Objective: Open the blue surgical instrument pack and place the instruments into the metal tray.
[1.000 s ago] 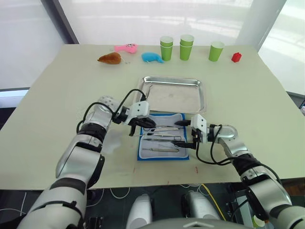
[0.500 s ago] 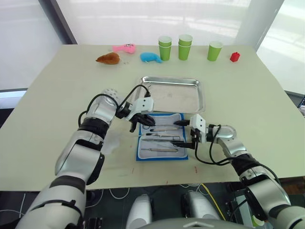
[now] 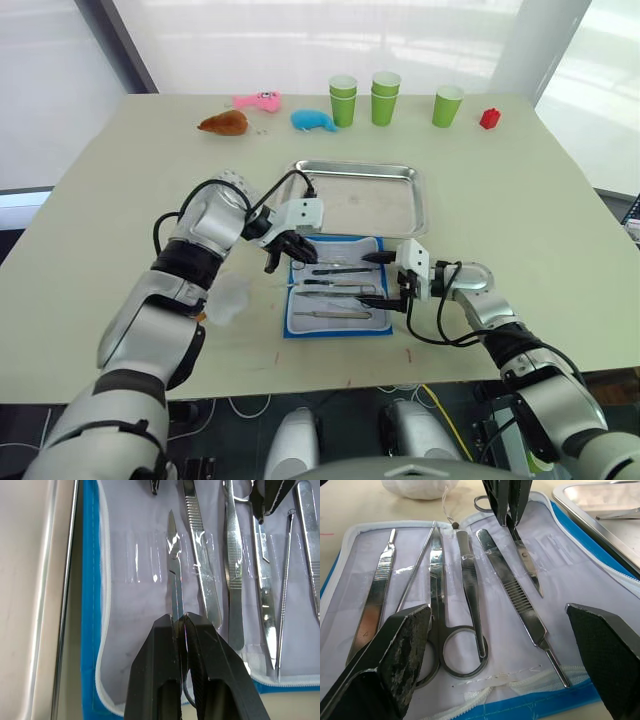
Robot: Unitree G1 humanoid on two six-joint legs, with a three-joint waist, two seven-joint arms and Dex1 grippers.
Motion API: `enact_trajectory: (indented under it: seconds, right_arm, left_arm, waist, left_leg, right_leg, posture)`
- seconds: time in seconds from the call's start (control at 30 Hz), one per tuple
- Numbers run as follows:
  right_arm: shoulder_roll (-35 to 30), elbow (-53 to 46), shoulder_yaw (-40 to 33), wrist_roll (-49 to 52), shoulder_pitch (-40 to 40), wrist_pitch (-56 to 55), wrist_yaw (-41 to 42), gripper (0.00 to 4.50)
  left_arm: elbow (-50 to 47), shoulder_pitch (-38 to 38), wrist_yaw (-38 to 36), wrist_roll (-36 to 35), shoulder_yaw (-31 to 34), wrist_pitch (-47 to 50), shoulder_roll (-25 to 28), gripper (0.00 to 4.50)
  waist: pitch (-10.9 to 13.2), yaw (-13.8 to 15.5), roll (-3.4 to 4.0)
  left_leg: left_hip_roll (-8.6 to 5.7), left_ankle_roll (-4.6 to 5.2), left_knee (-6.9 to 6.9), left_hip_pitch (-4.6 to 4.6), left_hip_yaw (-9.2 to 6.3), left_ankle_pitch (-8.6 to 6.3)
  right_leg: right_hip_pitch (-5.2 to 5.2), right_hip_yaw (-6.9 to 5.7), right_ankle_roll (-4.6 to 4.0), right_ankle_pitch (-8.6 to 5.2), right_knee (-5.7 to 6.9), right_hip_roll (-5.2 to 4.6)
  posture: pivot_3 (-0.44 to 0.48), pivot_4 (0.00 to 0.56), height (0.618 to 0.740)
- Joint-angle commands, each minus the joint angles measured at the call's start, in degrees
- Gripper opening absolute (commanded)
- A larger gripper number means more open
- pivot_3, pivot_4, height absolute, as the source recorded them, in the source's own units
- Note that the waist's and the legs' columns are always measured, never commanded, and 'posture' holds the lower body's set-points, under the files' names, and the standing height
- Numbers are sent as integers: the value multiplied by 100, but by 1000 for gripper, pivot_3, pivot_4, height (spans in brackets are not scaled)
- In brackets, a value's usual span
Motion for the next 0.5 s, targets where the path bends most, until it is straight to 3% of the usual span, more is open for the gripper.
enact_trajectory:
  seconds: [0.03, 0.5]
  right_arm:
    - [-48, 957, 438, -719, 474, 285, -133, 4500]
    - [-2, 1061, 428, -741, 421, 223, -149, 4500]
  left_arm:
    - [-347, -72, -136, 11, -30, 193, 145, 87]
    - [-646, -111, -328, -108, -58, 394, 534, 87]
  waist:
    - [0, -3, 0]
    - [0, -57, 0]
  left_leg:
    - [0, 0, 0, 0, 0, 0]
    - [1, 0, 0, 1, 0, 0]
  right_leg:
    - [0, 1, 0, 0, 0, 1]
    - [0, 7, -1, 0, 1, 4]
  posture:
    - [0, 150, 740]
    - [0, 150, 740]
